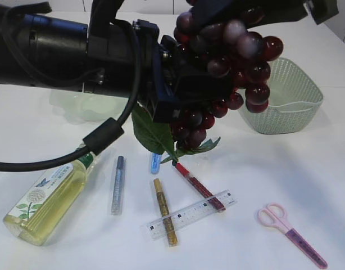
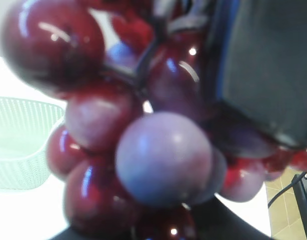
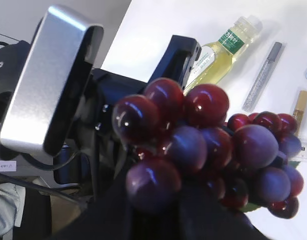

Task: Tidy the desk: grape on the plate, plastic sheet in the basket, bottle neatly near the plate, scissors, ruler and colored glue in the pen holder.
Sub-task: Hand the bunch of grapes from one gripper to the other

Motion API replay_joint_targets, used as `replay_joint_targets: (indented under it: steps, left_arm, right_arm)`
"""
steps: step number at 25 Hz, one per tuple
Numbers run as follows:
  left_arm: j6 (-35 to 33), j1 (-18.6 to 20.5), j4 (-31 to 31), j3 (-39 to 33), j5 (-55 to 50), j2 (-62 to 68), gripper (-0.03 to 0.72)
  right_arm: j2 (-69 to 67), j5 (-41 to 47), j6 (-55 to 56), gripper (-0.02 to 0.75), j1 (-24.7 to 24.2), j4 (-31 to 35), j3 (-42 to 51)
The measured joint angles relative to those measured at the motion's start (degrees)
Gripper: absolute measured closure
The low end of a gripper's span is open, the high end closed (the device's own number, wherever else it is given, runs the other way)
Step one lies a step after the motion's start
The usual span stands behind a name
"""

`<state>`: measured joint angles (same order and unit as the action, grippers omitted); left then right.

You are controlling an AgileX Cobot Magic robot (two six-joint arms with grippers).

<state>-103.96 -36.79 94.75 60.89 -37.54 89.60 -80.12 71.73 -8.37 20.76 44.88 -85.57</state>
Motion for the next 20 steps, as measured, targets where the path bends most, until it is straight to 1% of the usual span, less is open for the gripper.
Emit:
replay_joint_targets:
  steps: [2, 4, 6, 8, 10, 13, 16, 20]
  left_arm:
    - [0.0, 0.0, 0.0, 0.0, 0.0, 0.0, 0.556]
    - [0.0, 0.0, -0.2, 0.0, 0.1, 0.0, 0.557]
    - [0.0, 0.0, -0.2, 0.0, 0.2, 0.1, 0.558]
    - [0.0, 0.0, -0.2, 0.0, 0.6, 0.1, 0.559]
    - [0.0, 0.0, -0.2, 0.0, 0.8, 0.1, 0.559]
    - [0.0, 0.0, -0.3, 0.0, 0.9, 0.1, 0.559]
    - [0.2, 0.0, -0.5, 0.0, 1.1, 0.1, 0.559]
    - [1.0, 0.0, -0.6, 0.0, 2.0, 0.1, 0.562]
  right_arm:
    - [0.0, 0.0, 0.0, 0.572, 0.0, -0.6, 0.0]
    - [0.0, 0.0, 0.0, 0.503, 0.1, -1.1, -0.3]
    - [0.0, -0.1, 0.0, 0.414, 0.1, -1.4, -0.4]
    - [0.0, -0.5, 0.0, 0.358, 0.1, -1.4, -0.4]
    - [0.0, -0.5, 0.0, 0.338, 0.1, -1.6, -0.4]
    - [0.0, -0.7, 0.6, 0.329, 0.1, -3.2, -0.5]
    - [0.0, -1.4, 2.5, 0.328, 0.2, -6.3, -0.5]
    - [0.0, -1.8, 5.7, 0.319, 0.2, -13.0, -0.5]
